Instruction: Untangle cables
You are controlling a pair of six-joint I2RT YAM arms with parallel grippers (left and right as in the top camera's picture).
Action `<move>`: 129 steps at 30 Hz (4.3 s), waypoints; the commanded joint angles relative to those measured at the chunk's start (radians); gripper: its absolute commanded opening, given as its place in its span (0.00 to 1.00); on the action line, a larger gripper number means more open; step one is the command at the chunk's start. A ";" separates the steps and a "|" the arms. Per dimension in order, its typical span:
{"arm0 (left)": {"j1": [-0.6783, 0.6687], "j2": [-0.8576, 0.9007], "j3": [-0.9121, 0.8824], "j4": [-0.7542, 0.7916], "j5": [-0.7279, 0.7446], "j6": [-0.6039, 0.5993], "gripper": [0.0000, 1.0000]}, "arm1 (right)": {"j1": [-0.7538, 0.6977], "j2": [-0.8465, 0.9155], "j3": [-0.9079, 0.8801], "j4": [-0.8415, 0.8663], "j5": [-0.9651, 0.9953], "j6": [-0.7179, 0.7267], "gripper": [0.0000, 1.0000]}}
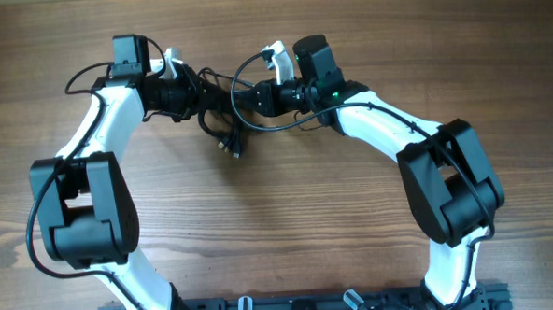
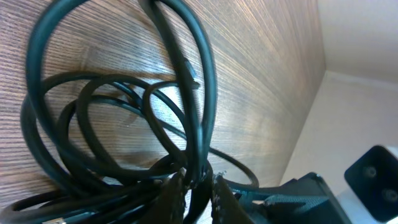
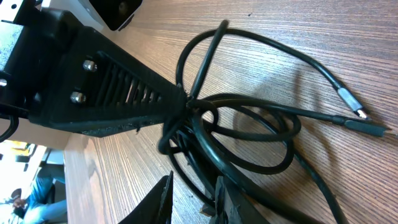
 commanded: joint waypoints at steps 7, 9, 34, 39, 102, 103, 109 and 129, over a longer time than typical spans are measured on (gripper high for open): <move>0.002 -0.018 0.004 -0.006 -0.007 0.006 0.04 | 0.004 0.007 -0.001 0.001 0.005 0.000 0.25; 0.002 -0.018 0.004 -0.008 -0.007 0.007 0.04 | 0.004 0.007 -0.001 0.000 0.005 0.000 0.25; -0.075 -0.018 0.004 0.001 -0.112 0.084 0.26 | 0.004 0.007 -0.001 -0.010 0.005 0.002 0.29; -0.074 -0.018 0.004 -0.002 -0.076 0.135 0.27 | 0.004 0.007 -0.001 -0.026 0.006 0.022 0.30; -0.134 -0.023 0.004 -0.039 -0.163 0.322 0.17 | -0.006 0.007 -0.001 -0.137 0.159 0.183 0.38; -0.137 -0.023 0.004 -0.047 -0.180 0.322 0.15 | -0.006 0.007 -0.001 -0.137 0.159 0.183 0.38; -0.138 -0.023 0.004 -0.080 -0.182 0.318 0.17 | -0.006 0.007 -0.001 -0.137 0.160 0.183 0.38; -0.151 -0.128 0.005 -0.193 -0.257 0.307 0.22 | -0.007 0.007 -0.001 -0.138 0.160 0.183 0.38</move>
